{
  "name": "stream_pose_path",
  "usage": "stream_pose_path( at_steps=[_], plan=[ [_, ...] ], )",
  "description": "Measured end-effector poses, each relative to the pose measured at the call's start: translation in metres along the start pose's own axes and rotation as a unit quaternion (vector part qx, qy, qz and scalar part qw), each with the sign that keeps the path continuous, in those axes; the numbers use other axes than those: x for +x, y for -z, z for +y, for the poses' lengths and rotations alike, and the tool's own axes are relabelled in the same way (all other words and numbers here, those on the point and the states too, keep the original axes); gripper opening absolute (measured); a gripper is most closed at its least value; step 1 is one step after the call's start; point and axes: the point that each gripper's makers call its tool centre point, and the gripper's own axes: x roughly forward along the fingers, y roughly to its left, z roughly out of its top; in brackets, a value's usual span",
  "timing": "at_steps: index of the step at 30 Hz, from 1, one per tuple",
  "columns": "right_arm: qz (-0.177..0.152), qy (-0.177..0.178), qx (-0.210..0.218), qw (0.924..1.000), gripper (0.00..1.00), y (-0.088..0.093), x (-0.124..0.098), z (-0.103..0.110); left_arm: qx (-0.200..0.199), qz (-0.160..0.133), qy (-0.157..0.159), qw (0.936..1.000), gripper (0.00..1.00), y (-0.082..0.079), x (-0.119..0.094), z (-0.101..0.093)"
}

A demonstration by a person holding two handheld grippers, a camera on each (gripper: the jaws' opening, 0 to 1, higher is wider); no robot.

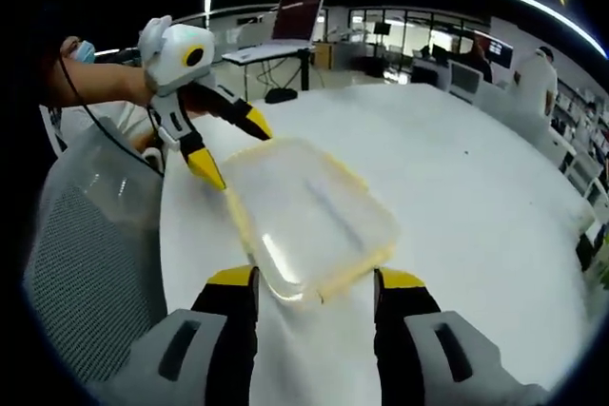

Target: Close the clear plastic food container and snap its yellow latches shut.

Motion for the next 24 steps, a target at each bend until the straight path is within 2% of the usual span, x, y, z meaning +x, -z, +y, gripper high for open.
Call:
stream_pose_path(
  at_steps=[12,24],
  plan=[
    [0.003,0.003,-0.002,1.0,0.45,-0.008,0.009,-0.016,0.005,0.002,-0.001,1.0,0.45,-0.005,0.008,0.018],
    [0.006,0.009,0.0,0.9999,0.45,-0.021,0.022,-0.036,0.012,0.008,-0.004,0.9999,0.45,-0.01,0.018,0.044]
  ],
)
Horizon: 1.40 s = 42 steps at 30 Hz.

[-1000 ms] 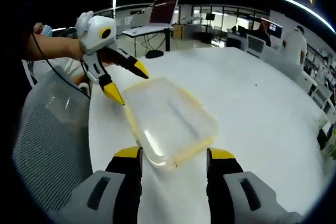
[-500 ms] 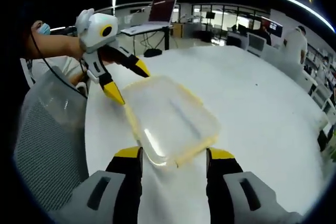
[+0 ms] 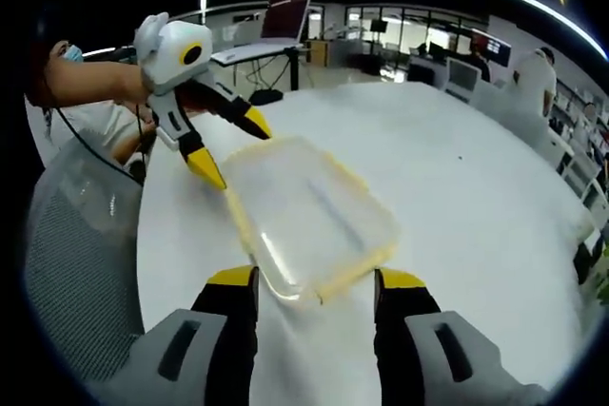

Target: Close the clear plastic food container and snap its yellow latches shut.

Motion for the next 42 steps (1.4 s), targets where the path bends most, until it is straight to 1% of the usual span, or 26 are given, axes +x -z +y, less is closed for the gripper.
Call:
stream_pose_path(
  at_steps=[14,24,31,34,38,42],
  plan=[
    [0.006,0.001,-0.006,1.0,0.45,-0.012,0.013,-0.018,0.002,0.006,-0.006,1.0,0.44,-0.003,0.007,0.023],
    [0.009,0.004,-0.005,0.9999,0.46,-0.015,0.017,-0.025,0.001,0.007,-0.007,1.0,0.45,-0.006,0.01,0.03],
    [0.013,0.006,-0.006,0.9999,0.46,-0.014,0.017,-0.024,0.001,0.012,-0.005,0.9999,0.44,-0.005,0.01,0.031],
    [0.013,0.009,-0.003,0.9999,0.47,-0.012,0.016,-0.022,-0.007,0.012,-0.006,0.9999,0.45,-0.005,0.008,0.03],
    [0.002,0.02,0.012,0.9997,0.49,-0.011,0.011,-0.018,-0.011,0.009,-0.009,0.9999,0.46,-0.005,0.002,0.028],
    [-0.004,0.027,0.015,0.9995,0.51,-0.01,0.005,-0.013,-0.023,-0.001,-0.013,0.9996,0.48,-0.006,-0.005,0.027]
  ],
)
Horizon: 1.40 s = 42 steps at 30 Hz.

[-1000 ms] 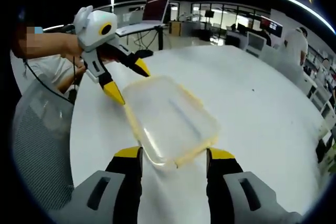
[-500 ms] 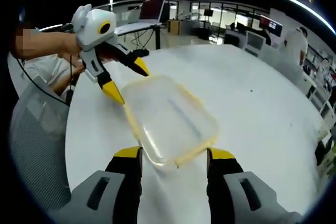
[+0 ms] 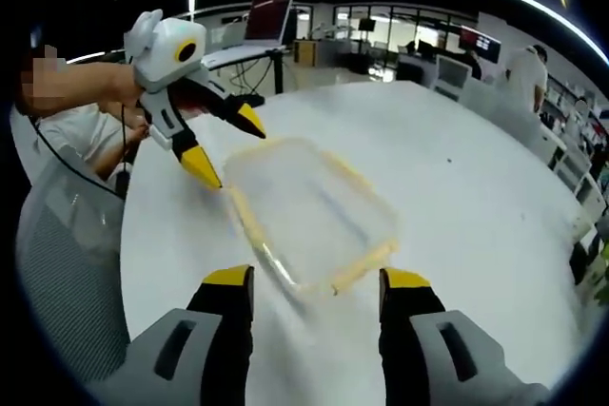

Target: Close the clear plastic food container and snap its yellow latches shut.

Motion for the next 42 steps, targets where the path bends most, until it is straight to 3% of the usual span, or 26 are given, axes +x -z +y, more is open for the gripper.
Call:
stream_pose_path(
  at_steps=[11,19,30,35,40,42],
  plan=[
    [-0.035,0.038,0.045,0.9976,0.55,0.01,-0.025,0.01,-0.042,-0.025,-0.011,0.9987,0.56,0.003,-0.018,-0.009],
    [-0.046,0.061,0.059,0.9953,0.6,0.021,-0.046,0.017,-0.065,-0.042,-0.015,0.9969,0.67,0.012,-0.033,-0.031],
    [-0.058,0.082,0.062,0.993,0.74,0.032,-0.07,0.032,-0.07,-0.072,-0.04,0.9941,0.85,0.015,-0.062,-0.05],
    [-0.055,0.083,0.06,0.9932,0.81,0.042,-0.072,0.042,-0.063,-0.083,-0.045,0.9935,0.88,0.016,-0.069,-0.058],
    [-0.066,0.091,0.068,0.9913,0.87,0.041,-0.078,0.048,-0.063,-0.094,-0.05,0.9923,0.99,0.014,-0.074,-0.063],
    [-0.074,0.096,0.06,0.9908,0.91,0.038,-0.081,0.049,-0.062,-0.096,-0.05,0.9922,0.99,0.015,-0.076,-0.065]
  ],
)
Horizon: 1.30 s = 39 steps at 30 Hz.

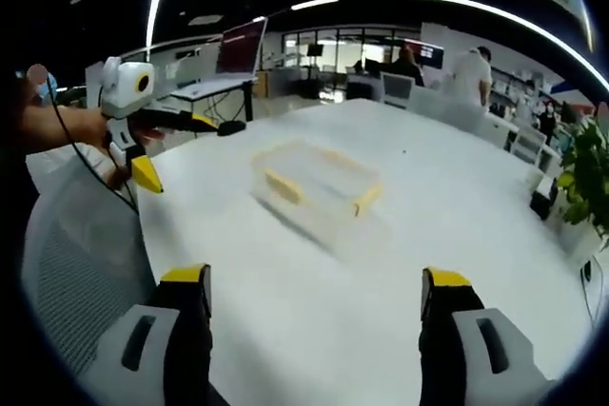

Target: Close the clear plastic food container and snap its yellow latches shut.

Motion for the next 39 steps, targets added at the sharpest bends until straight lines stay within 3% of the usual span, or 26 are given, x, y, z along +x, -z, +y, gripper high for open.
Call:
stream_pose_path(
  at_steps=[6,28,39],
  plan=[
    [-0.01,0.001,-0.003,0.9999,0.99,-0.0022,-0.0046,0.0015,0.004,0.011,-0.007,0.9999,0.99,0.0062,-0.0054,0.0019],
    [-0.001,0.006,-0.011,0.9999,0.99,0.0061,-0.0099,-0.0037,0.013,0.004,-0.017,0.9998,0.99,-0.0007,-0.0061,0.0047],
    [-0.004,-0.015,-0.018,0.9997,0.99,0.0001,-0.0052,0.0003,0.008,0.007,-0.025,0.9996,0.99,0.0026,-0.0095,0.0068]
  ],
)
